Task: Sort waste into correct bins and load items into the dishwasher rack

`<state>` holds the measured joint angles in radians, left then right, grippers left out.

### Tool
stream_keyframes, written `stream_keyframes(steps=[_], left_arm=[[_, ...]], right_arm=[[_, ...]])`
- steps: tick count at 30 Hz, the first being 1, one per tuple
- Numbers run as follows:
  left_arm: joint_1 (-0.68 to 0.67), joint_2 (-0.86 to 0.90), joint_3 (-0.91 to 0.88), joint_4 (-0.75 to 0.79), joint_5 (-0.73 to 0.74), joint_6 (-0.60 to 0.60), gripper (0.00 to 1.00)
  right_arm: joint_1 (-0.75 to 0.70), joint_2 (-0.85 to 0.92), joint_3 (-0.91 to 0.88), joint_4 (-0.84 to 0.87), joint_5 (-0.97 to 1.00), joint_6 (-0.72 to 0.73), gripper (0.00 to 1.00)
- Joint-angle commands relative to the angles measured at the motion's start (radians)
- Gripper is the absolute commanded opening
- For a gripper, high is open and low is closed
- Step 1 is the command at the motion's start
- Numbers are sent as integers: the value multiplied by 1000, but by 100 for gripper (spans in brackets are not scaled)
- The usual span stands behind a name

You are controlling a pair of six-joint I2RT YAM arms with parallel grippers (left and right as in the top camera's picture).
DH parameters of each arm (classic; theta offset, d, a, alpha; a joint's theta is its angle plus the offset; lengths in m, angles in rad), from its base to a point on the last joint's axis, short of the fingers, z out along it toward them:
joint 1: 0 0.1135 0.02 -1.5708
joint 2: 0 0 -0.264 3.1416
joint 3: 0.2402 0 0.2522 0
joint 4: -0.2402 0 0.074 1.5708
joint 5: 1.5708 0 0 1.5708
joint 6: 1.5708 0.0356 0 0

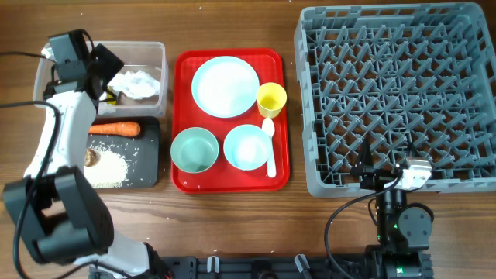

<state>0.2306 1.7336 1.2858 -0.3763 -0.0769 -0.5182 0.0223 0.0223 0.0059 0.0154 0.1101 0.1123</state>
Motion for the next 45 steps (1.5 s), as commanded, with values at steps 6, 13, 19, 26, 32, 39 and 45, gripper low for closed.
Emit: stream_keyframes(steps=[6,13,19,26,32,39,45], left_arm=[[-19,-223,5,-107,224,40,100],[-134,-256,5,-249,352,32,100],[-300,-249,5,-286,357,32,100],[-483,-248,5,-283,355,32,100],[-587,-248,5,-283,353,32,100],[-633,-248,5,-283,353,32,100],[-634,-248,5,-283,353,32,100]], right_arm=[[-4,2,-1,4,10,7,100],[-4,2,-1,4,10,8,100],[-4,2,-1,4,10,8,100],[-4,2,-1,4,10,8,100],[-4,2,-1,4,10,8,100],[-4,2,-1,4,10,8,100],[-4,2,-1,4,10,8,100]])
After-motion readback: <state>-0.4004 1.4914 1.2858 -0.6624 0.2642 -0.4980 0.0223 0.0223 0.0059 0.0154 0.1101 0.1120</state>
